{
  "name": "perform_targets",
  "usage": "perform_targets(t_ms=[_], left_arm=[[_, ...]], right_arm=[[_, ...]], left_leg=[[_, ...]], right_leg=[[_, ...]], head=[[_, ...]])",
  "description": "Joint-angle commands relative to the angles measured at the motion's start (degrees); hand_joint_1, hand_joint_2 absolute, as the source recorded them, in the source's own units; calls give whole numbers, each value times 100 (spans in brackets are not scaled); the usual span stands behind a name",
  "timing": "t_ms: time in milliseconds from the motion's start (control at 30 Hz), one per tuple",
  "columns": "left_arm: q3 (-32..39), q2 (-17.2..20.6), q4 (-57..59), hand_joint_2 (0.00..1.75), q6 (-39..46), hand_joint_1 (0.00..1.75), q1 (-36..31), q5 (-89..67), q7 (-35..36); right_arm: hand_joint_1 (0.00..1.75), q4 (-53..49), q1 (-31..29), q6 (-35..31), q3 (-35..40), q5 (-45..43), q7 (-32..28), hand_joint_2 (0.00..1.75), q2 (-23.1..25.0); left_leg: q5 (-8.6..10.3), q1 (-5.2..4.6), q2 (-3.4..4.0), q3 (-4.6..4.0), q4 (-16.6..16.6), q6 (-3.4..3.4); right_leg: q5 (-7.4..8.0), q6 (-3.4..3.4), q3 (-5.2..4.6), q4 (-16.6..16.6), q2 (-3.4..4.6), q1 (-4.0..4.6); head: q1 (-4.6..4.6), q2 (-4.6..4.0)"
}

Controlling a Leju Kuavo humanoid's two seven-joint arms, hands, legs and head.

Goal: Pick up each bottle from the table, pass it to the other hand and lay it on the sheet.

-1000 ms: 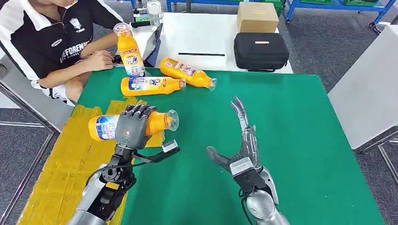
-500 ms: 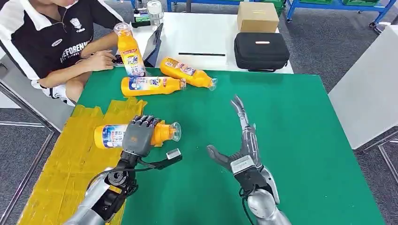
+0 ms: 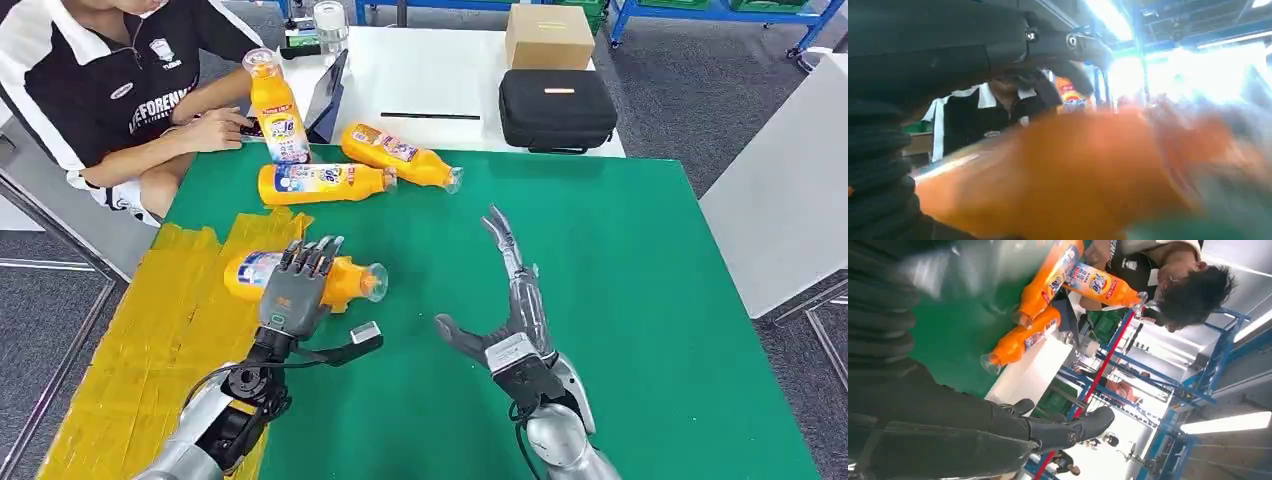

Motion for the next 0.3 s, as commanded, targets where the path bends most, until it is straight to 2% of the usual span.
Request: perform_targets(t_ms=[33, 167, 233, 300], left_arm=[[325, -80, 202, 175, -9, 0, -74, -8, 26], [435, -143, 236, 175, -9, 0, -55, 97, -105], [687, -246, 137, 175, -9, 0, 21, 600, -552], [1176, -512, 111, 175, -9, 0, 40, 1841, -1462]], right_arm=[[0, 271, -133, 30, -9, -18, 45, 175, 36], [0, 265, -111, 42, -26, -20, 55, 175, 54], [0, 226, -67, 61, -66, -22, 82, 175, 78], [0, 177, -15, 177, -134, -114, 155, 175, 94]], left_leg=[[-15, 10, 10, 32, -2, -20], [-12, 9, 4, 26, -2, -18], [-18, 12, 3, 35, -1, -23], [-16, 9, 3, 31, -1, -19]], right_leg=[[-11, -7, 31, -6, 2, 10], [-10, -6, 27, -5, -4, 9], [-15, -8, 37, -5, -6, 12], [-14, -6, 33, -4, -6, 9]], head=[[0, 0], [2, 0], [0, 0], [2, 0]])
